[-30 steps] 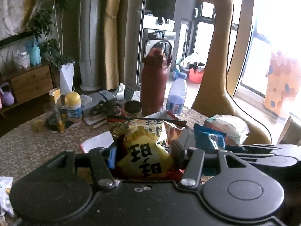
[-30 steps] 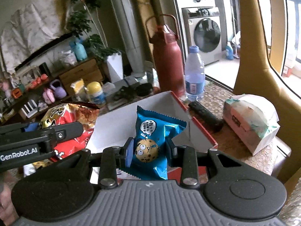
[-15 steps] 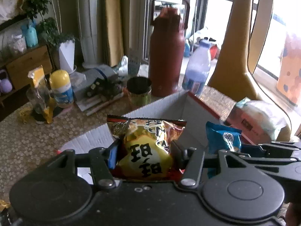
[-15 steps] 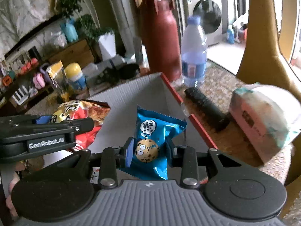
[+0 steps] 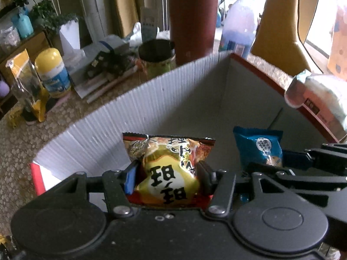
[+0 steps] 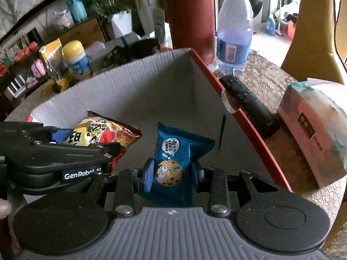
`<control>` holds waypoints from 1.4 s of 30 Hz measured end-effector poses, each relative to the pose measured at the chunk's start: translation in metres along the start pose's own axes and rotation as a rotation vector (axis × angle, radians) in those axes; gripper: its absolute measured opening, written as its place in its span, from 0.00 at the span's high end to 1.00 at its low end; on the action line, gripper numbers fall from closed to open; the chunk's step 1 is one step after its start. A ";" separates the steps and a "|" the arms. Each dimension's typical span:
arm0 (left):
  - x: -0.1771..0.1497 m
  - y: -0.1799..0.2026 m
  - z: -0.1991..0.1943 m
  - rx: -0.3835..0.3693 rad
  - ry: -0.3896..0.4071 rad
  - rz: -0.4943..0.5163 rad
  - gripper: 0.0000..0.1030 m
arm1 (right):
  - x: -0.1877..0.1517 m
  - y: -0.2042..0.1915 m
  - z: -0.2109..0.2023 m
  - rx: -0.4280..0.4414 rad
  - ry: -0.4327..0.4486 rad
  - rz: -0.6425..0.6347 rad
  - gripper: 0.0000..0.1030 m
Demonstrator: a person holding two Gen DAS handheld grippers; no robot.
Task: Organize snacks
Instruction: 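Carry the cookie packet and chip bag into the red box with both tools, then open both tools to release the cookie packet and chip bag in the box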
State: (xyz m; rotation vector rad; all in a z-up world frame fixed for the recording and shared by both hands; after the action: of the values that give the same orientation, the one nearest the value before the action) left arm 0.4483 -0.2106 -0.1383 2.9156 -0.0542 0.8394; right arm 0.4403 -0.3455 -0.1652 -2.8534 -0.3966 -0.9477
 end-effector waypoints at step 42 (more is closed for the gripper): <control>-0.024 -0.038 -0.128 -0.065 0.199 -0.060 0.12 | -0.019 -0.030 -0.116 -0.016 0.155 0.016 0.33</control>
State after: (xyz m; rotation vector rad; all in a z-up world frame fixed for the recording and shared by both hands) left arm 0.3627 -0.1586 -0.0466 2.7431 0.0216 1.0910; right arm 0.3512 -0.3424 -0.0835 -2.7677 -0.3516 -1.1636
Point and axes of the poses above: each gripper's, at about its wrist camera, not at the fingertips, and z roughly the way its jaws point, y to its right, x to its top, the point moved 3 cm from there along z, roughly the way its jaws point, and after that the axes turned 15 degrees about -z, right-handed, at the moved point
